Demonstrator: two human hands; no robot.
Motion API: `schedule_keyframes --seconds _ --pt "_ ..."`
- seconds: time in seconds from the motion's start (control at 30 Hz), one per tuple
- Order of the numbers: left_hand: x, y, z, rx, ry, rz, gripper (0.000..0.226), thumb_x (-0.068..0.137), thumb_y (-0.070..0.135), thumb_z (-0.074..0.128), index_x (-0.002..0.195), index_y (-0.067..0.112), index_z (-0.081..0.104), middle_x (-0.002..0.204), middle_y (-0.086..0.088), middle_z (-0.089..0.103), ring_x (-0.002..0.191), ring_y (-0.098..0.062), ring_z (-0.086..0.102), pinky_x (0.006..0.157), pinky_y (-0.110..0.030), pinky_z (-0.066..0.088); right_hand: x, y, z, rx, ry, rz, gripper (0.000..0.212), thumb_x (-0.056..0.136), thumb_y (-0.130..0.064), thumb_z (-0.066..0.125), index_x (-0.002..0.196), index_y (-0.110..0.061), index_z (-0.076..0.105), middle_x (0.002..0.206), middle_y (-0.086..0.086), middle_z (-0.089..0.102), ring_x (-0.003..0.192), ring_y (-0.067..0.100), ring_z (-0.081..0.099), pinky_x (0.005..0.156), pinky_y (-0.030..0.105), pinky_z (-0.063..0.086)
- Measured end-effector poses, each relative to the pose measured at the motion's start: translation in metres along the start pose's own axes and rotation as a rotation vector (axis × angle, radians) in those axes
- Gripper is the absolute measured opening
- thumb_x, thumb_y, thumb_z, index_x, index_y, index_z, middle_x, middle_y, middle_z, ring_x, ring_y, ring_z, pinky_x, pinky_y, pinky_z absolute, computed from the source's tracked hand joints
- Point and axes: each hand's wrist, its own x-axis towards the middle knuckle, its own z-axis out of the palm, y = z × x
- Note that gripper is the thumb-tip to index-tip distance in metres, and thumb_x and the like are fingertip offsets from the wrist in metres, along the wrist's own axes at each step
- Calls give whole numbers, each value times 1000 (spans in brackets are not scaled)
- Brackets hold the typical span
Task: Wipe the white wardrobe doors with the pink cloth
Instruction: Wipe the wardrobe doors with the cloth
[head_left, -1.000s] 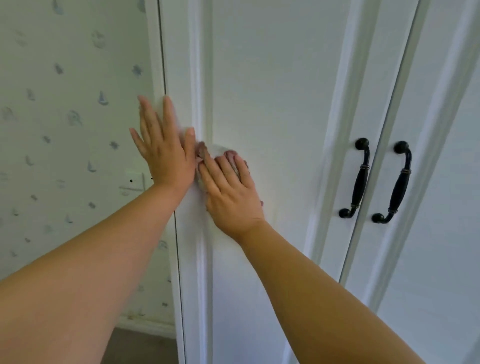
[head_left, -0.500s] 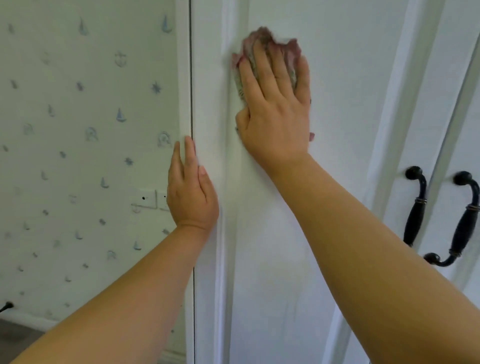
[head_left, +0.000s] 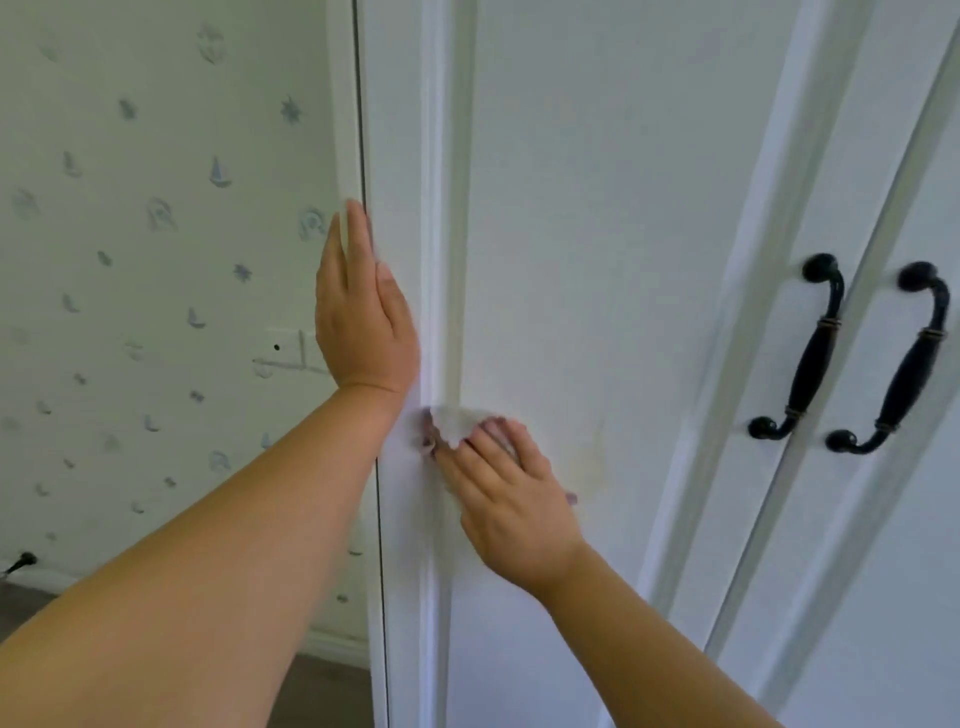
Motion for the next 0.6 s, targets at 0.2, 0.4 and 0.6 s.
schedule_keyframes --seconds 0.2,0.4,0.6 --pt "-4 2 3 -44 34 -5 51 105 19 24 155 9 32 155 -11 39 144 -23 38 114 -38 38 -33 38 -31 0 70 177 72 85 -1 46 154 -18 39 161 -2 34 128 24 51 124 46 16" --pt "-4 -1 6 -26 54 1 51 105 20 24 155 10 32 155 -11 40 143 -23 39 112 -40 40 62 80 -52 -34 447 505 65 81 0 50 146 -8 51 155 14 42 146 33 37 123 55 16" --pt "-5 2 4 -5 51 -18 51 105 19 26 155 10 31 154 -12 41 142 -25 40 108 -43 44 -9 5 0 18 107 160 67 89 -7 39 156 -13 34 164 9 27 150 31 27 123 52 18"
